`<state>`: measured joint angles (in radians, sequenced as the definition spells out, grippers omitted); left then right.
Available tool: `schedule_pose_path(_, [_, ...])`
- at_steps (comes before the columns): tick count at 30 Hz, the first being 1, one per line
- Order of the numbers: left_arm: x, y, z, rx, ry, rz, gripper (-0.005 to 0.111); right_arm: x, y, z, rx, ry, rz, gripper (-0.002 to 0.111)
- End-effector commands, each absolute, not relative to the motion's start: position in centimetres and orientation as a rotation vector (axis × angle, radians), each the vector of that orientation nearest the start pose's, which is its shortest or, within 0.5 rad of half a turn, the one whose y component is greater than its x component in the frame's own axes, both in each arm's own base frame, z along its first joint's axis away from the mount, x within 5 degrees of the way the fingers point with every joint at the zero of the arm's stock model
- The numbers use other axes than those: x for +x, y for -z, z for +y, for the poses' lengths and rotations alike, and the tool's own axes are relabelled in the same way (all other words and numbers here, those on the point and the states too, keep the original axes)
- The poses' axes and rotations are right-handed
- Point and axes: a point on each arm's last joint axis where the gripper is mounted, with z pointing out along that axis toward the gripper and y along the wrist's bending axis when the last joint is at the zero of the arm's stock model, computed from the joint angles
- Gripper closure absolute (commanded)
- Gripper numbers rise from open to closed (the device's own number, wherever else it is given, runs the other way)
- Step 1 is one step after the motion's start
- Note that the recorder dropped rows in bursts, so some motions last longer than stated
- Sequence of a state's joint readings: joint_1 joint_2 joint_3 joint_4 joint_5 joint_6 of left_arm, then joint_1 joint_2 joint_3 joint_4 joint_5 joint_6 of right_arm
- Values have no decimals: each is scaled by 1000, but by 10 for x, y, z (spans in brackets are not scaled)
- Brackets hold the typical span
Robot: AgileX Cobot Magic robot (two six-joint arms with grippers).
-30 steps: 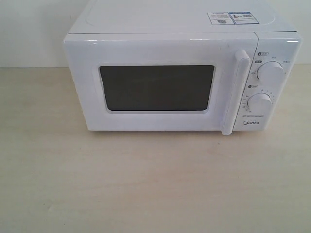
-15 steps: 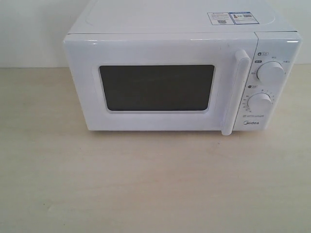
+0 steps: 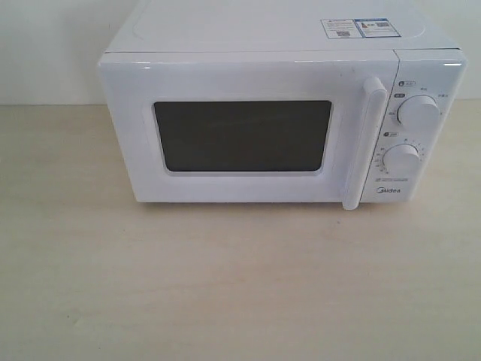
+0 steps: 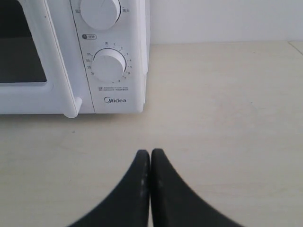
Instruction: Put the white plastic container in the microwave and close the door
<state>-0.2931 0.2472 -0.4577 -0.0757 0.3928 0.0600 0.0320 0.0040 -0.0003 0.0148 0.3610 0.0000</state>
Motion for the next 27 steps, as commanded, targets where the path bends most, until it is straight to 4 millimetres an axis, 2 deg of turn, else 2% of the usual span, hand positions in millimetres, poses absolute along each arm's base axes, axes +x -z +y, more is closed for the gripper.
schedule_pose_path(1, [58,-314,-12,200,115,1653,102,53,-180,2,-21,-38,1847,109])
schedule_pose_path(6, [61,-310,-3,82,-6,1678,102,53,-180,2,-21,-38,1847,109])
schedule_pose_path(15, [68,-273,0,66,-62,1772,102,53,-180,2,-21,-38,1847,109])
schedule_pose_path(21, [69,-241,0,63,-64,1701,102,53,-180,2,-21,-38,1847,109])
schedule_pose_path(27, [63,-200,0,54,-58,1663,102,53,-180,2,-21,-38,1847,109])
